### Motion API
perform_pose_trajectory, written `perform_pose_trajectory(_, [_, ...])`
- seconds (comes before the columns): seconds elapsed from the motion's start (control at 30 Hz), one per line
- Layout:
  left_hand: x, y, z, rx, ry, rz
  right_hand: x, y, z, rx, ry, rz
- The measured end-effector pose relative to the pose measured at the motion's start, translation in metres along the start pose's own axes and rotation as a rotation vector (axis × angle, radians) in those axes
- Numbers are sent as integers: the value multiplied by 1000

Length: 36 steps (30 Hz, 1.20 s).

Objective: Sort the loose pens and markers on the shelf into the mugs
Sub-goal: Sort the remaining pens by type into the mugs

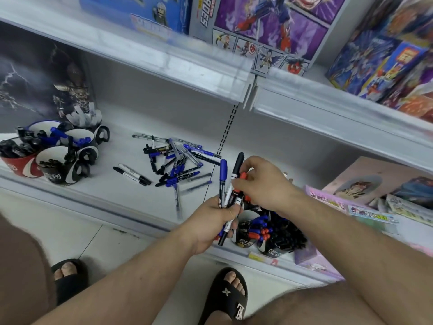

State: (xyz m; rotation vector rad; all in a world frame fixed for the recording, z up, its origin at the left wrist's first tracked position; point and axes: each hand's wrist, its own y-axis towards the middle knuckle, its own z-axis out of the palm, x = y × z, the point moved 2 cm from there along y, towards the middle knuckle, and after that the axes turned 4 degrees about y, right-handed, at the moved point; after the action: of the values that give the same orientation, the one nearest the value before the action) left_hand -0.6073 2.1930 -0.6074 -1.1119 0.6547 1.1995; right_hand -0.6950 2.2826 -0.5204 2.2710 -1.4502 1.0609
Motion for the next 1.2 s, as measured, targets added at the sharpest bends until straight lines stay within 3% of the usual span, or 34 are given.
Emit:
perform_pose_trajectory(0.07, [-1, 0, 3, 39, 11, -10, -1, -2, -9, -70, 112, 18])
perform_pose_trajectory(0.27, [1, 1, 2, 93, -116, -83, -5, -5, -69, -506, 519, -48])
perform_pose_trajectory(0.33, [4, 2, -1, 56, -89, -98, -6, -9, -70, -460, 511, -77])
perform_pose_trajectory(0.5, [9, 5, -1, -70, 273, -41, 4, -4, -36, -33, 186, -106])
perform_pose_trajectory(0.6, [4, 1, 6, -68, 450, 31, 1, 4, -15, 100, 35, -84])
perform_pose_trajectory(0.77, [-3, 0, 6, -167, 687, 150, 0, 10, -8, 136, -197, -97])
perform_pose_trajectory(0.9, [-4, 2, 4, -198, 780, 184, -2, 9, -9, 120, -172, -115])
perform_pose_trajectory(1.07, [10, 5, -11, -91, 544, 13, -17, 12, -48, -47, -179, -68])
perform_pose_trajectory(1.2, [35, 6, -25, -177, 408, -117, -56, 6, -90, -141, -270, -6])
